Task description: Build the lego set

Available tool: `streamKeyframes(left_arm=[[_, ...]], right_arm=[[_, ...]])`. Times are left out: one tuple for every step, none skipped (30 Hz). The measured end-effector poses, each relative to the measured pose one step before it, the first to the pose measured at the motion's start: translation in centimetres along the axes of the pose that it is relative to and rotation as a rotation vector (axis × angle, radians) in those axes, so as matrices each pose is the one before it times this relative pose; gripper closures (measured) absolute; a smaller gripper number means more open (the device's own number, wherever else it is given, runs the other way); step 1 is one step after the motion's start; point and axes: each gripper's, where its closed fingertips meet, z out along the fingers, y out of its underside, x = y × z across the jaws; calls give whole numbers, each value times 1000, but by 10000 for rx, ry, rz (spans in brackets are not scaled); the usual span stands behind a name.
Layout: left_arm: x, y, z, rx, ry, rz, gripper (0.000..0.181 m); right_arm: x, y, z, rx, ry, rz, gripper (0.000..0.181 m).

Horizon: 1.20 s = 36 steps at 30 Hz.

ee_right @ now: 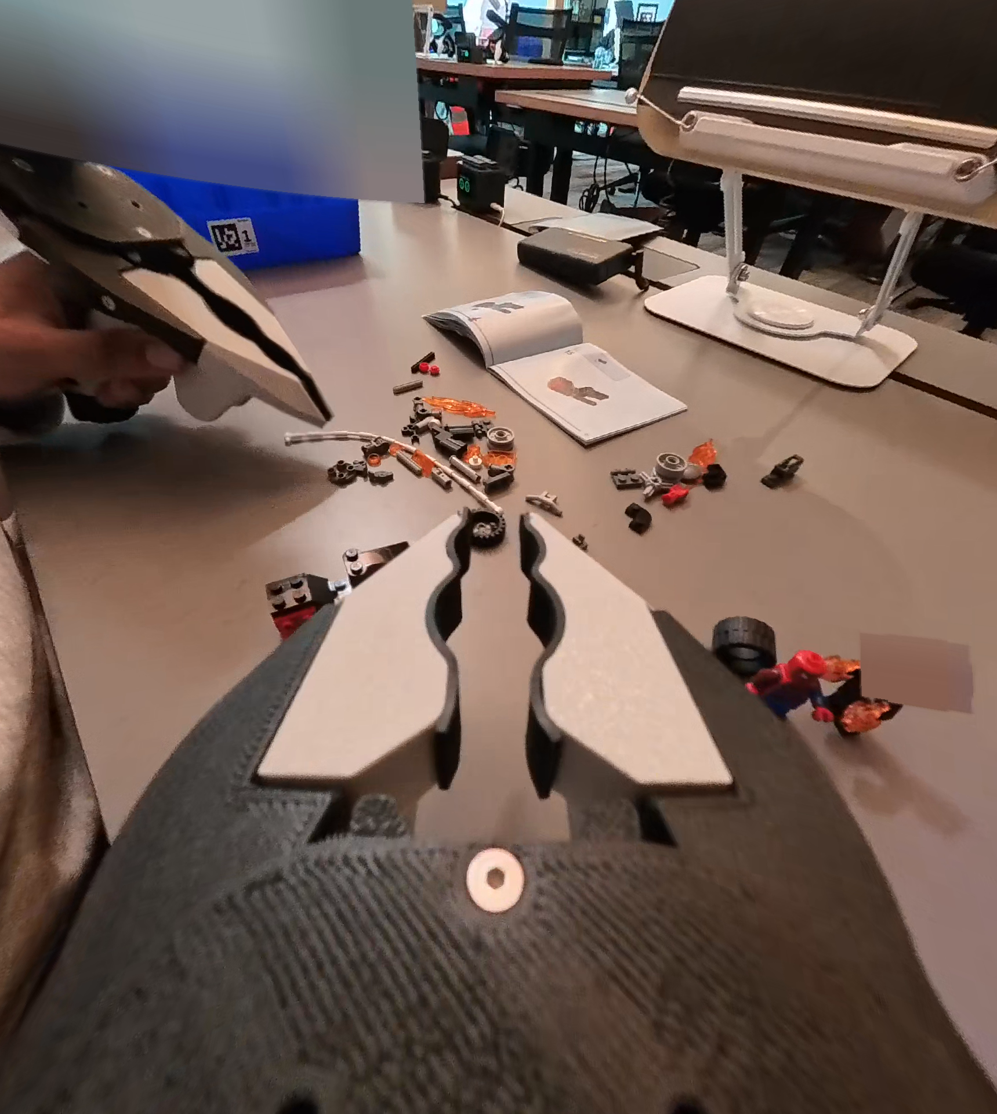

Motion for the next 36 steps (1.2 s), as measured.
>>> streamKeyframes(left_arm=[[-183,-237,-90,125,-17,77,181],[-264,-200,-88,88,-66,49,181],[-281,-233,-67,102,-79,9,181],[-219,-283,-73,152,-43,19,181],[-249,-314,-80,207,-81,25,181],[-286,-282,-99,213,-122,35,181],[-321,-175,-98,164,-155,42,181],[-343,-33,-109,83,-192,-12,181],[-349,20,-115,43,-187,-16,181],[-316,-13,-125,47,-155,3,181],[-252,-29,-130,57,-105,33,181],[-234,-48,-122,64,-108,60,181],[-318,-65,-136,76,-161,87,181],[-351,-52,-102,55,-176,101,181],[-390,7,-55,2,-175,97,181],[-462,46,-4,-55,-184,91,181],[-541,42,41,-88,-187,76,181],[-588,-38,78,-73,-167,58,181],[-636,-97,150,-64,-134,43,181],[-788,-6,243,-150,-162,-28,181],[-894,106,358,-257,-162,-102,181],[-892,74,440,-246,-142,-110,181],[-740,-38,466,-177,-58,-84,181],[-552,-168,449,-80,10,-8,181],[-396,-187,446,-49,32,65,181],[-267,-99,440,-106,34,111,181],[-226,43,438,-178,-3,116,178],[-121,121,420,-195,8,108,176],[-26,102,356,-142,41,92,173],[56,121,321,-107,71,50,173],[65,122,280,-87,59,4,172],[35,148,226,-98,40,-11,172],[11,159,181,-99,14,-6,172],[-25,117,117,-113,1,-26,171],[-46,-5,73,-26,-3,-29,170],[-27,-89,30,30,19,-29,170]], right_arm=[[19,83,59,-66,32,-21,167],[27,83,71,-69,31,-16,168],[18,88,69,-73,21,-3,168],[23,89,65,-71,6,10,168],[31,53,66,-49,-2,24,168],[33,3,44,-10,-4,32,168],[57,-54,24,26,5,39,168],[64,-68,14,40,6,45,169],[81,-41,21,24,12,50,169],[66,-20,27,5,8,51,169],[47,15,28,-17,-8,44,168],[32,49,64,-46,-10,38,168],[20,84,70,-69,-16,29,168],[-8,78,99,-72,-20,10,167],[-12,50,85,-56,-10,-13,167],[-17,15,83,-27,2,-31,167],[-9,-18,80,-7,6,-33,167],[-15,-27,85,-1,-4,-23,167],[-13,-17,81,-8,-8,-15,167],[-5,-9,83,-15,-6,-12,167],[2,9,76,-20,2,-16,167],[0,21,68,-29,15,-27,167],[0,49,59,-43,29,-39,167],[-4,53,43,-44,40,-52,167],[-5,24,24,-24,52,-64,167],[7,-1,0,-6,63,-66,168],[8,5,0,-2,55,-54,168],[6,16,5,-10,30,-32,169],[1,11,26,-19,8,-8,169],[6,33,23,-24,-11,15,168],[-2,24,22,-23,-28,33,168],[18,20,11,-15,-34,46,168],[15,4,13,-2,-29,51,168],[32,-35,-12,20,-17,45,168],[42,-58,-13,40,-7,32,168],[40,-63,-7,41,1,20,168]])
